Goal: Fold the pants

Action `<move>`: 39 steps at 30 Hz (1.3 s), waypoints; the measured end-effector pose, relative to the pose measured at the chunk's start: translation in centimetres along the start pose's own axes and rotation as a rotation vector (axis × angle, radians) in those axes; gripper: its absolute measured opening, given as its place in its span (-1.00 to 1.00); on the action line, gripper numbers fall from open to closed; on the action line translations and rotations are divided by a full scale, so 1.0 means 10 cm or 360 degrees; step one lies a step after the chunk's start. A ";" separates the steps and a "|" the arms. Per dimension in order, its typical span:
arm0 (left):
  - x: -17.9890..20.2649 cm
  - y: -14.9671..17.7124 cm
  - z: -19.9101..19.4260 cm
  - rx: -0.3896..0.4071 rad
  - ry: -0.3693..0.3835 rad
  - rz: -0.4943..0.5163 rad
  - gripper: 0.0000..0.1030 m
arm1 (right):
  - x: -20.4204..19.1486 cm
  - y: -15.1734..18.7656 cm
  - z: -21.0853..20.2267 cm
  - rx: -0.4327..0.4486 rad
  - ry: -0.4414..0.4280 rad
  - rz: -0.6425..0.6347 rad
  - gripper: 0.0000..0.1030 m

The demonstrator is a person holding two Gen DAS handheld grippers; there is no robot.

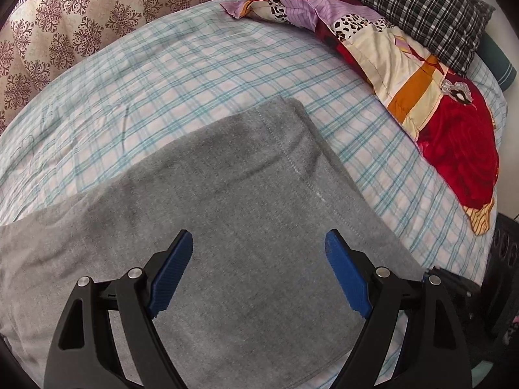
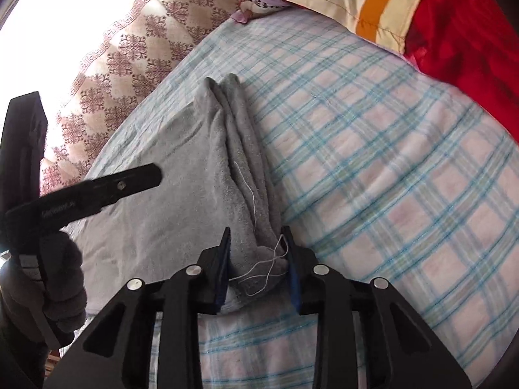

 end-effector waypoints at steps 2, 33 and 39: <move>0.03 -0.06 -0.01 0.0005 0.0021 -0.0012 0.65 | -0.09 -0.02 -0.08 0.0054 0.0026 -0.0089 -0.50; 0.28 -0.10 0.24 -0.0343 0.0099 0.0149 -0.28 | -1.12 0.33 -0.29 0.0314 0.0292 -0.0861 -0.52; 0.15 -0.15 0.01 -0.0257 0.0159 0.0090 -0.58 | -1.28 0.27 -0.39 0.0356 0.0270 -0.0873 -0.52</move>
Point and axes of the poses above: each gripper's, at about its wrist camera, not at the fingertips, and z roughly the way its jaws point, x to its right, y to its underside, the point moved 10 cm from there along z, roughly the way its jaws point, and after that the axes turned 4 degrees about z, right-handed, at the moved point
